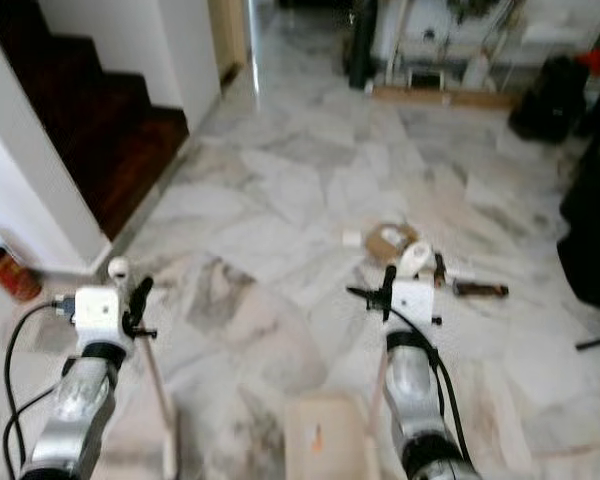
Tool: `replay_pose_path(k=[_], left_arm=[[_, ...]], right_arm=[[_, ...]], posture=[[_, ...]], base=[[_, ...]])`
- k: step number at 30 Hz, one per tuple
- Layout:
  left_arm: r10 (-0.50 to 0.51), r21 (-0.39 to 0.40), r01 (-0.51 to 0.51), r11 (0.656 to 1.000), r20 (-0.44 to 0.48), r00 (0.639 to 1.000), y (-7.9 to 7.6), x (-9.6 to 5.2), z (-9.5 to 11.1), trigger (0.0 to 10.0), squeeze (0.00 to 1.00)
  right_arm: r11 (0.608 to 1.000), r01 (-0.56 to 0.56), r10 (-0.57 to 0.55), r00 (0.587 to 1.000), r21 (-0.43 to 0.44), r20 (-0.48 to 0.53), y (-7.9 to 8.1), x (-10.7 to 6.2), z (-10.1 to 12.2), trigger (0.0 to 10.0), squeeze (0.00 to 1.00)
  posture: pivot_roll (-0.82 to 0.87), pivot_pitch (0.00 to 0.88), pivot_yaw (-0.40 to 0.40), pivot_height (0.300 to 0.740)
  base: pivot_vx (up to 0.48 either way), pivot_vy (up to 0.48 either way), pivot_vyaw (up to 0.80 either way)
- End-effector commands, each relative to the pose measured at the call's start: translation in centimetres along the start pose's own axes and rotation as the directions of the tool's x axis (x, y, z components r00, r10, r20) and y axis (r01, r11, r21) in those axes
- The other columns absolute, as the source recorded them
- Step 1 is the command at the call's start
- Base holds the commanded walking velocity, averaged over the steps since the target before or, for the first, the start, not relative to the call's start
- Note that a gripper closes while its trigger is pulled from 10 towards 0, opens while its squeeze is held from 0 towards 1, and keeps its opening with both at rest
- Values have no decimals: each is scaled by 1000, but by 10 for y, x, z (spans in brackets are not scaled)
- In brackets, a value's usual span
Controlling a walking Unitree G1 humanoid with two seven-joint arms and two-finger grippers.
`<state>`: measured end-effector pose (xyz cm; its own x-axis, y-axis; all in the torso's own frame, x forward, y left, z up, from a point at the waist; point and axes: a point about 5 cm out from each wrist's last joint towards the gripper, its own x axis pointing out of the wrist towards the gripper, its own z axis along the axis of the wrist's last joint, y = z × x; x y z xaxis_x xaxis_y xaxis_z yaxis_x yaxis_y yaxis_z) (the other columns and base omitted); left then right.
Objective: Sweep floor
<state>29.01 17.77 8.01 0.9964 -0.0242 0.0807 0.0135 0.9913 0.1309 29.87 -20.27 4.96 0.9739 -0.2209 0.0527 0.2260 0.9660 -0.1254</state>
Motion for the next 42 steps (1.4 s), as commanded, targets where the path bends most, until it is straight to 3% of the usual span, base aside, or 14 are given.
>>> replay_pose_path(k=[1, 13, 20, 42], left_arm=[[19, -3, -19, 1000, 47, 999, 7, 3, 8, 10000, 0], [17, 1, -17, 1000, 48, 999, 6, 3, 9, 10000, 0], [14, -1, -14, 1000, 49, 999, 6, 3, 8, 10000, 0], [9, 2, -9, 1000, 48, 999, 4, 4, 8, 10000, 0]], right_arm=[[1000, -29, 29, 998, 0, 51, 9, 8, 13, 10000, 0], [1000, -18, 17, 999, 12, 32, 7, 9, 12, 10000, 0], [1000, -20, 19, 999, 13, 28, 8, 10, 11, 10000, 0], [999, -34, 34, 999, 7, 41, 12, 11, 14, 10000, 0]], posture=[[127, 0, 16, 740], [125, 0, 17, 740], [128, 0, 16, 740], [125, 0, 17, 740]], base=[[322, 0, 0], [320, 0, 0], [321, 0, -784], [318, 0, 0]])
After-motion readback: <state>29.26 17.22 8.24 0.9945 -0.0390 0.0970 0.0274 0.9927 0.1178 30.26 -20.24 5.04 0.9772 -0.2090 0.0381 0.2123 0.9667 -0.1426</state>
